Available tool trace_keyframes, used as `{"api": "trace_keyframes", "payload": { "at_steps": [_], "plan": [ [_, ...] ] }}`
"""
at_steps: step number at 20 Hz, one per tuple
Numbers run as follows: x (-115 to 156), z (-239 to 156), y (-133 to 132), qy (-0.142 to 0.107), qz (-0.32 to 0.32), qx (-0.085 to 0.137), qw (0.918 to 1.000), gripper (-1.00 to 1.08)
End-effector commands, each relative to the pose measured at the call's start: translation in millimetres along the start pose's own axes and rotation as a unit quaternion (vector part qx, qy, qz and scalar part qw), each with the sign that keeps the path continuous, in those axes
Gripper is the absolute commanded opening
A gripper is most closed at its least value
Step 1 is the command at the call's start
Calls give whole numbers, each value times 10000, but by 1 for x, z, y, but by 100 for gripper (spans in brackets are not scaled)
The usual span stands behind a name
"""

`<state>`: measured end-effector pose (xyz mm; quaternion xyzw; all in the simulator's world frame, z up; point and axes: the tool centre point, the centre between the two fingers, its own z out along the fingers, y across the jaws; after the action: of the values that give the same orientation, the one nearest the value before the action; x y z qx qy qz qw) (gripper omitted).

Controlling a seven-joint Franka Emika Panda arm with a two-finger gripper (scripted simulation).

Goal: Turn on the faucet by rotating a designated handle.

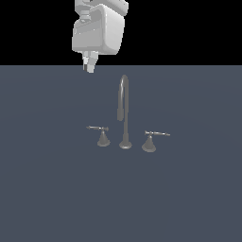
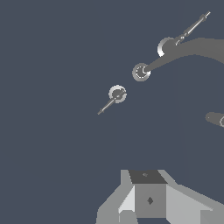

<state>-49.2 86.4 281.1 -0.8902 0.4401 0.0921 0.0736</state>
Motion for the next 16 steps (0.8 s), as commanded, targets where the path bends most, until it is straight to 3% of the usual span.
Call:
{"api": "trace_keyframes", "payload": {
  "at_steps": [1, 8, 16],
  "plan": [
    [8, 18, -10, 27, 386, 4, 9993, -100],
    [29, 68, -33, 186, 1433, -1, 9895, -100],
    [54, 127, -51, 508, 2576, 27, 9649, -100]
  ]
}}
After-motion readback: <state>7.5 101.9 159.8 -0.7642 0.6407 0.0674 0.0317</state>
